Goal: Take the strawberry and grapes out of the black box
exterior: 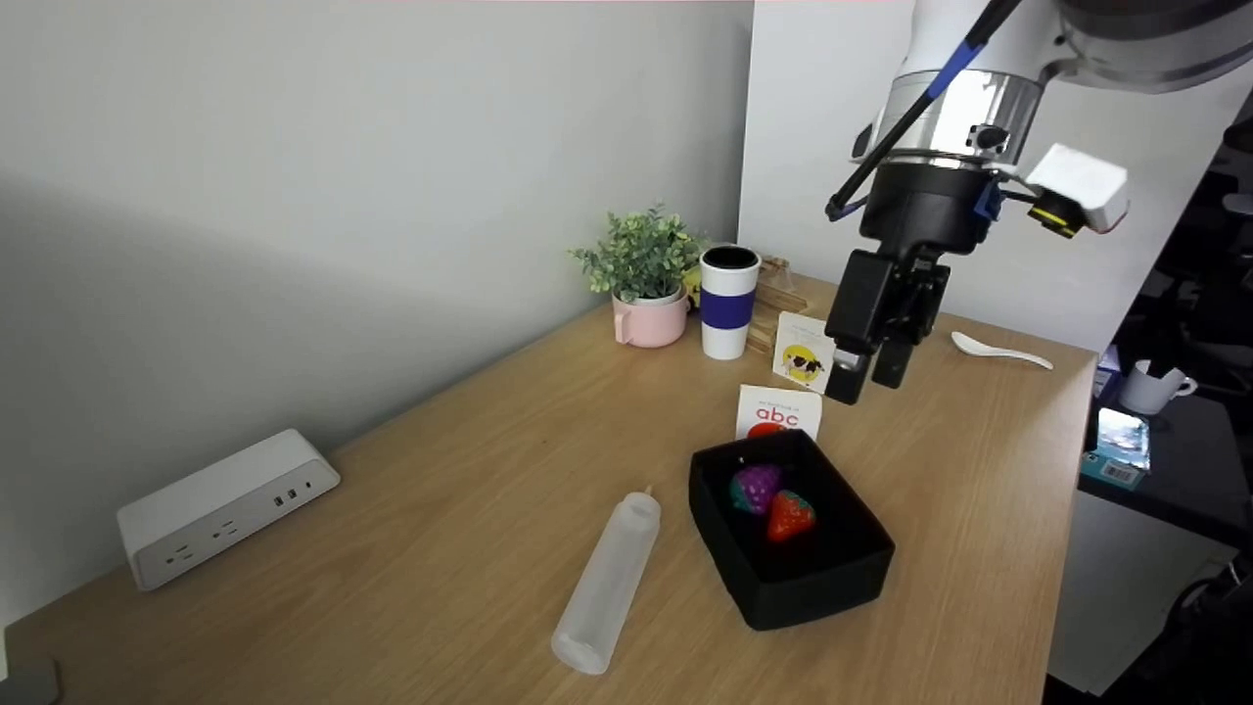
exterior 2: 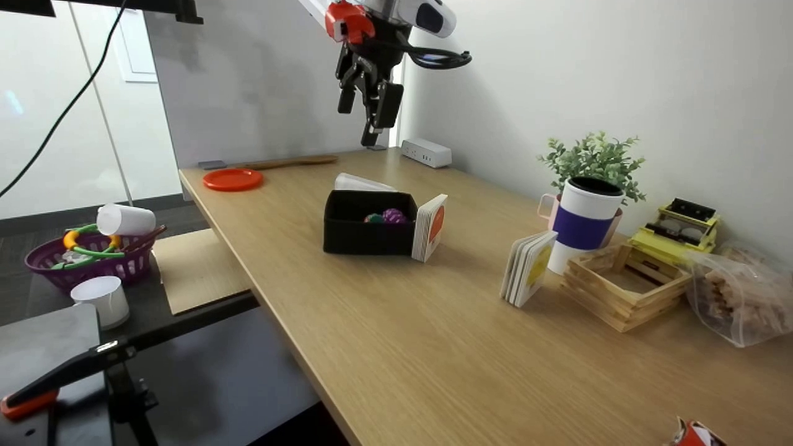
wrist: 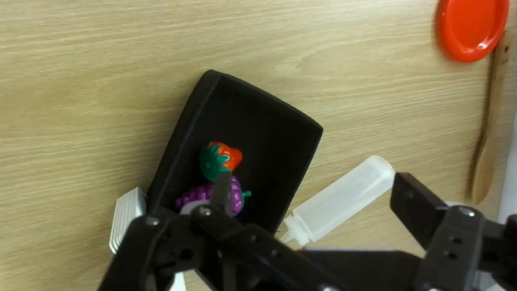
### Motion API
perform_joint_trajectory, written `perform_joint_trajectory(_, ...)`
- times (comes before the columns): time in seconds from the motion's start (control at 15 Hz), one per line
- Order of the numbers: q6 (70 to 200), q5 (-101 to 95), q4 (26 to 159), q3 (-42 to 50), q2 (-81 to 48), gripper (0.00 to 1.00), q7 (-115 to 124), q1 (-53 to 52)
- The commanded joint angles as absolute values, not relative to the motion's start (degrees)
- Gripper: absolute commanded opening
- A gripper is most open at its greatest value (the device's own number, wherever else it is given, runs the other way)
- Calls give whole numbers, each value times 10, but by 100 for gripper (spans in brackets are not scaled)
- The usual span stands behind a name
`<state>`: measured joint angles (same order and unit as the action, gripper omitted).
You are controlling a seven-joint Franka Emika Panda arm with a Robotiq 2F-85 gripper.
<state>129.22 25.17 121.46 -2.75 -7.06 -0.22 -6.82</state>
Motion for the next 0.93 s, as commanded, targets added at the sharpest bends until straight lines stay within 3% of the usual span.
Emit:
perform_joint_trajectory(0.0,1308,186,1191,-31,-101,100,94,-67)
perform_joint_trajectory(0.87,1248,60,1032,-21,-271,100,240,-93)
